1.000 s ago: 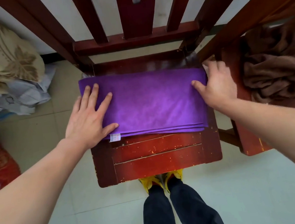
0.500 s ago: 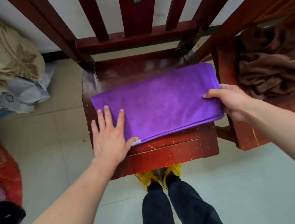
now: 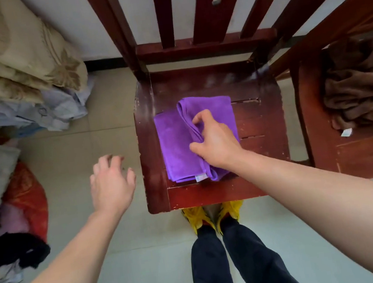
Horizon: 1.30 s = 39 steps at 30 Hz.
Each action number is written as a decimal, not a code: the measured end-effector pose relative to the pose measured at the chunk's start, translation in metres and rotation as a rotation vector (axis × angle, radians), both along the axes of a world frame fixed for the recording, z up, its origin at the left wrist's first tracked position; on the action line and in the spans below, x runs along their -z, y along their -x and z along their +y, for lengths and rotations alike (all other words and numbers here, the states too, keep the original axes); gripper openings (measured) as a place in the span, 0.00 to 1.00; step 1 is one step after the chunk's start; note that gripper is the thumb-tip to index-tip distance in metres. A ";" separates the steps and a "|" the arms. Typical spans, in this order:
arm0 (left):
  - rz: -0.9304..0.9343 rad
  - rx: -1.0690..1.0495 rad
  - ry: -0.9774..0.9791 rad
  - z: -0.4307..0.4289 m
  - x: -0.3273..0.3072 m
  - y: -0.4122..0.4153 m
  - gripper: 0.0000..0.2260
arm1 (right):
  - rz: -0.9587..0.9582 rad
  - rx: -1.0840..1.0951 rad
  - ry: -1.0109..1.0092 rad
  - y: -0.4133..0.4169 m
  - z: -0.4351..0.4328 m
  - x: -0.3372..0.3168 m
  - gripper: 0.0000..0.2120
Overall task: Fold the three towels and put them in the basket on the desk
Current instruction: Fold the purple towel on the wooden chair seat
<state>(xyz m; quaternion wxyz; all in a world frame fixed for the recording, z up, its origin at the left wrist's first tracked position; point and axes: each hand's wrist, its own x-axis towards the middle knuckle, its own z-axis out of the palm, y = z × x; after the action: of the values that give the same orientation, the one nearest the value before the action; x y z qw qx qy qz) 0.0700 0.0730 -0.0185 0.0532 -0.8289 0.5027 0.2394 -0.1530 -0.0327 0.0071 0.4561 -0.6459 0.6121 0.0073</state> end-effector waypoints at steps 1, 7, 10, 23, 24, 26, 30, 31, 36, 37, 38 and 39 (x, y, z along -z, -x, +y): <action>0.000 -0.005 0.003 0.003 0.000 -0.005 0.16 | 0.027 -0.025 -0.007 -0.013 0.004 0.008 0.21; 0.071 -0.081 0.060 0.008 0.004 -0.010 0.15 | -0.001 -0.133 -0.138 -0.052 0.015 0.042 0.29; 0.115 -0.098 0.125 -0.004 0.004 0.001 0.15 | -0.193 0.087 -0.280 -0.037 0.005 0.041 0.26; 0.028 0.668 -0.198 -0.072 0.024 0.068 0.58 | -0.483 0.996 -0.319 0.027 -0.098 0.024 0.04; 0.024 0.671 -0.199 -0.070 0.024 0.068 0.58 | -0.454 0.968 -0.295 0.026 -0.087 0.017 0.02; 0.016 0.672 -0.197 -0.071 0.025 0.069 0.58 | -0.426 0.883 -0.404 0.024 -0.051 0.008 0.03; 0.014 0.674 -0.214 -0.072 0.024 0.068 0.57 | -0.233 0.741 -0.602 0.046 0.031 0.022 0.04; 0.012 0.677 -0.214 -0.072 0.024 0.068 0.57 | -0.199 0.752 -0.588 0.055 0.041 0.029 0.05; 0.014 0.681 -0.211 -0.071 0.025 0.068 0.57 | -0.111 0.668 -0.568 0.083 0.048 0.042 0.04; 0.017 0.686 -0.217 -0.072 0.024 0.068 0.57 | -0.056 0.636 -0.551 0.089 0.048 0.044 0.04; 0.016 0.691 -0.224 -0.072 0.023 0.067 0.57 | 0.020 0.604 -0.498 0.095 0.046 0.045 0.05; 0.010 0.695 -0.228 -0.073 0.022 0.066 0.57 | 0.104 0.567 -0.412 0.100 0.042 0.046 0.05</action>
<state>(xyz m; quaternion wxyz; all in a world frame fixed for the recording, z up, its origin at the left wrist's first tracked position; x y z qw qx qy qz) 0.0036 0.0002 -0.0401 0.2210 -0.5961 0.7248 0.2654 -0.2534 0.0088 -0.0385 0.5289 -0.3432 0.7753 0.0367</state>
